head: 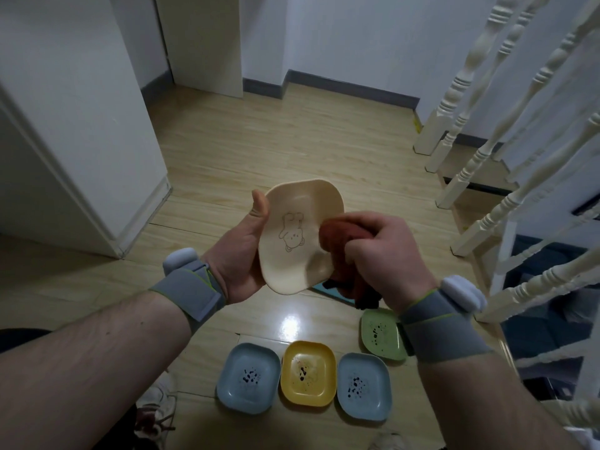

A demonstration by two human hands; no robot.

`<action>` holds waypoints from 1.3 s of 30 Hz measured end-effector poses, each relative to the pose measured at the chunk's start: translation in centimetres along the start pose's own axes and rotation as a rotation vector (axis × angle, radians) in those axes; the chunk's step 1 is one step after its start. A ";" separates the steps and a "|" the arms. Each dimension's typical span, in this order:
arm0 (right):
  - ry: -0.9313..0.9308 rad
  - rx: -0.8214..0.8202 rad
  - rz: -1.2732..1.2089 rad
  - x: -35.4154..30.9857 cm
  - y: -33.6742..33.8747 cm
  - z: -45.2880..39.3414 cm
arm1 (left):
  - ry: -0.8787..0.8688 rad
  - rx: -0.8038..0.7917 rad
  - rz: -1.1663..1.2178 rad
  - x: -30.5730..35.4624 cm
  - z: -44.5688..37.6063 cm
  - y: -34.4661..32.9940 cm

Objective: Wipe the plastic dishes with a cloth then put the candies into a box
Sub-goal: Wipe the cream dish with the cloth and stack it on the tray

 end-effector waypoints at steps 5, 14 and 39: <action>0.178 -0.082 0.535 -0.4 -1.9 0.2 | -0.002 -0.008 0.021 -0.2 -0.1 0.1; 0.149 -0.212 0.608 0.8 -5.7 1.5 | -0.019 0.027 0.022 -0.2 -0.2 0.8; 0.148 -0.080 -0.186 0.0 -6.5 1.1 | 0.141 0.092 0.135 -2.4 0.1 -0.5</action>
Point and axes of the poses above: each hand's wrist, its own z-axis away from the middle knuckle, its own y-axis out of the back of the hand, x = y × z, the point moved 8 cm from there along -z, towards the middle knuckle, and after that the axes turned 1 degree about -z, right-handed, at the moved point
